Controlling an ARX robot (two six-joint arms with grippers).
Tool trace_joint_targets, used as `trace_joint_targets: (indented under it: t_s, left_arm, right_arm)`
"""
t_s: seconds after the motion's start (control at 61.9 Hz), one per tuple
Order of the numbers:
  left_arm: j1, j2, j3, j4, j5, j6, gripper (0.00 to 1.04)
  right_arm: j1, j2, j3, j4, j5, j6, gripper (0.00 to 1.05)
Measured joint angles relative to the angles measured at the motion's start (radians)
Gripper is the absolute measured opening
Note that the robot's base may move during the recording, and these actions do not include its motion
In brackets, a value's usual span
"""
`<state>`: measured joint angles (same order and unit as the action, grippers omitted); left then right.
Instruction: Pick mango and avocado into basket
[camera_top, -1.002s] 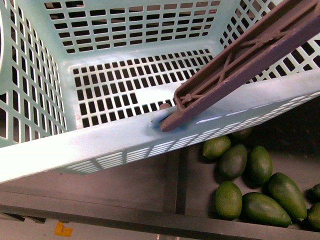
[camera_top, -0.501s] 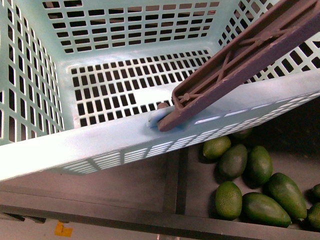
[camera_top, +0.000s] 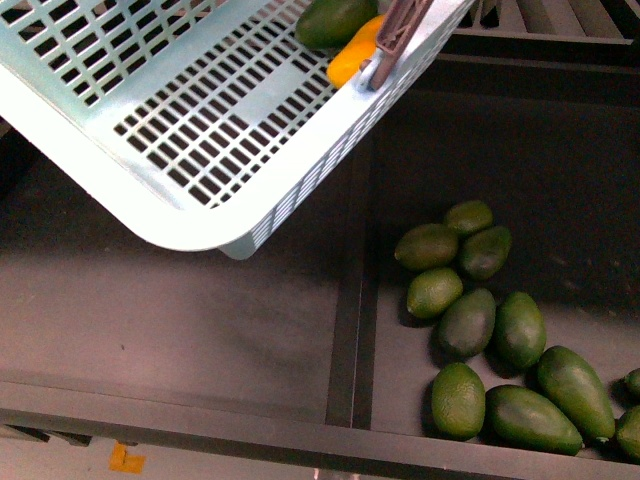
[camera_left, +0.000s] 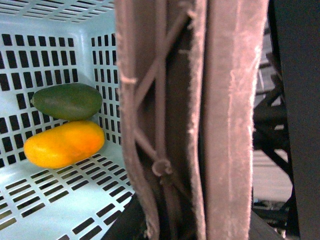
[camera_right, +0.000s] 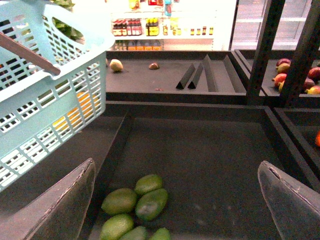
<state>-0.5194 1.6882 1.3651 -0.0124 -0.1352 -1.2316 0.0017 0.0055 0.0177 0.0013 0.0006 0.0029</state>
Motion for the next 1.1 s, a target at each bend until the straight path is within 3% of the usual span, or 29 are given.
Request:
trace_joint_targets:
  t_s: [0.436,0.76,1.099]
  left_arm:
    - [0.181,0.353,0.213,-0.047,0.037,-0.158,0.15]
    - [0.273,0.599,0.467,-0.057,-0.023,-0.234,0.15]
    - [0.295,0.669,0.404,-0.019,-0.040,-0.264,0.15]
  right_arm:
    - [0.000,0.000,0.000,0.000,-0.001,0.000,0.96]
    - [0.000,0.000,0.000,0.000,-0.001,0.000,0.96]
    - [0.000,0.000,0.000,0.000,-0.001,0.000,0.96]
